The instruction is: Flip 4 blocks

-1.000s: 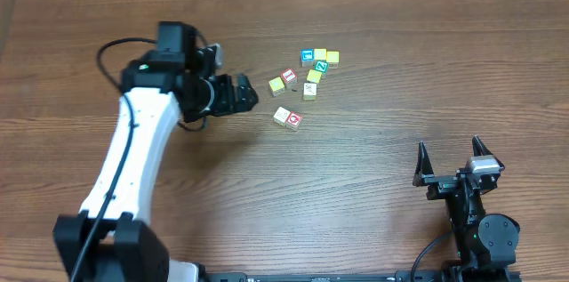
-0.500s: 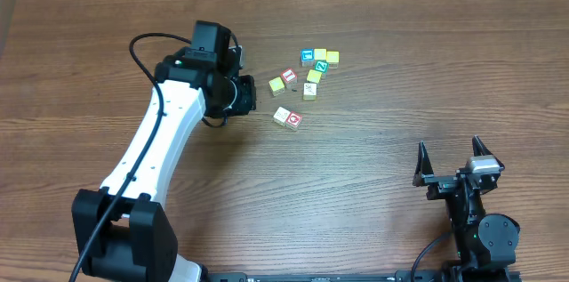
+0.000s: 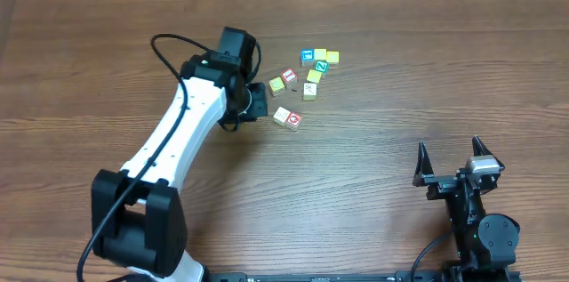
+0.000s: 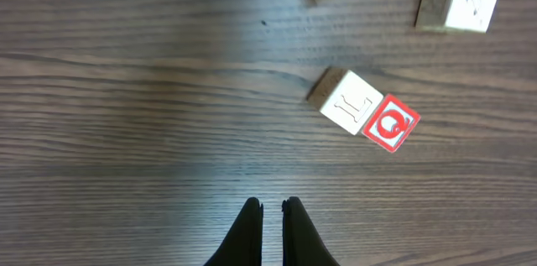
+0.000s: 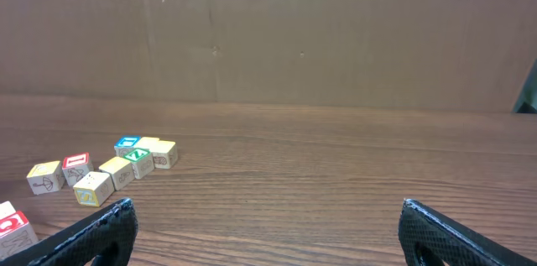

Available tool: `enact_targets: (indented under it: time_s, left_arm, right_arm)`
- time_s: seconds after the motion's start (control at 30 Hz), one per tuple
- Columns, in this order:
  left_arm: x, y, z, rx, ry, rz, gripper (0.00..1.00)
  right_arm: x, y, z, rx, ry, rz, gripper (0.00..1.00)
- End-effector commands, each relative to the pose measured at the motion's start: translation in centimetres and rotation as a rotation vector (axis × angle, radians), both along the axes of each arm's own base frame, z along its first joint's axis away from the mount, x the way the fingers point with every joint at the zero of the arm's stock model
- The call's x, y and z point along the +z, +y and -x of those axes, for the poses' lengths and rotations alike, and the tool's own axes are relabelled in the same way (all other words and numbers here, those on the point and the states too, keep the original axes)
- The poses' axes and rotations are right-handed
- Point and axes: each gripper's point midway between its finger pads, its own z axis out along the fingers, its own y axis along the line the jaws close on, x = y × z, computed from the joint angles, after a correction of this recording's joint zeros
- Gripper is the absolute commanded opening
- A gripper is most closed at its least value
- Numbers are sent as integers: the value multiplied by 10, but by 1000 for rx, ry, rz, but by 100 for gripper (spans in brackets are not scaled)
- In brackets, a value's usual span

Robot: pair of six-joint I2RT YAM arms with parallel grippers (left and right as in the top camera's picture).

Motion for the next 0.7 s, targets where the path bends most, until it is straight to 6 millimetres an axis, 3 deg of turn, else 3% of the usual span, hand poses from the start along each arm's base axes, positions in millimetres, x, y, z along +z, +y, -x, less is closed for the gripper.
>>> enact_targets:
  time_s: [0.0, 0.1, 0.17, 0.2, 0.27, 0.5, 0.67]
  left_arm:
    - [-10, -6, 0, 2, 19, -20, 4]
    - [-23, -12, -2, -16, 35, -29, 16]
    - [-31, -14, -4, -30, 39, -34, 18]
    - [-34, -14, -6, -32, 39, -38, 17]
    - [-41, -14, -11, -29, 32, -47, 4]
    - [-48, -9, -37, -11, -55, -90, 4]
    - [-51, -10, -40, -24, -62, -91, 4]
  right_arm:
    - [-2, 0, 0, 1, -5, 4, 100]
    - [-2, 0, 0, 0, -4, 4, 100]
    - [-2, 0, 0, 1, -5, 4, 100]
    - [-2, 0, 0, 1, -5, 4, 100]
    - [-2, 0, 0, 0, -5, 4, 100]
    - [-2, 0, 0, 1, -4, 3, 100]
    - [-2, 0, 0, 0, -5, 4, 100]
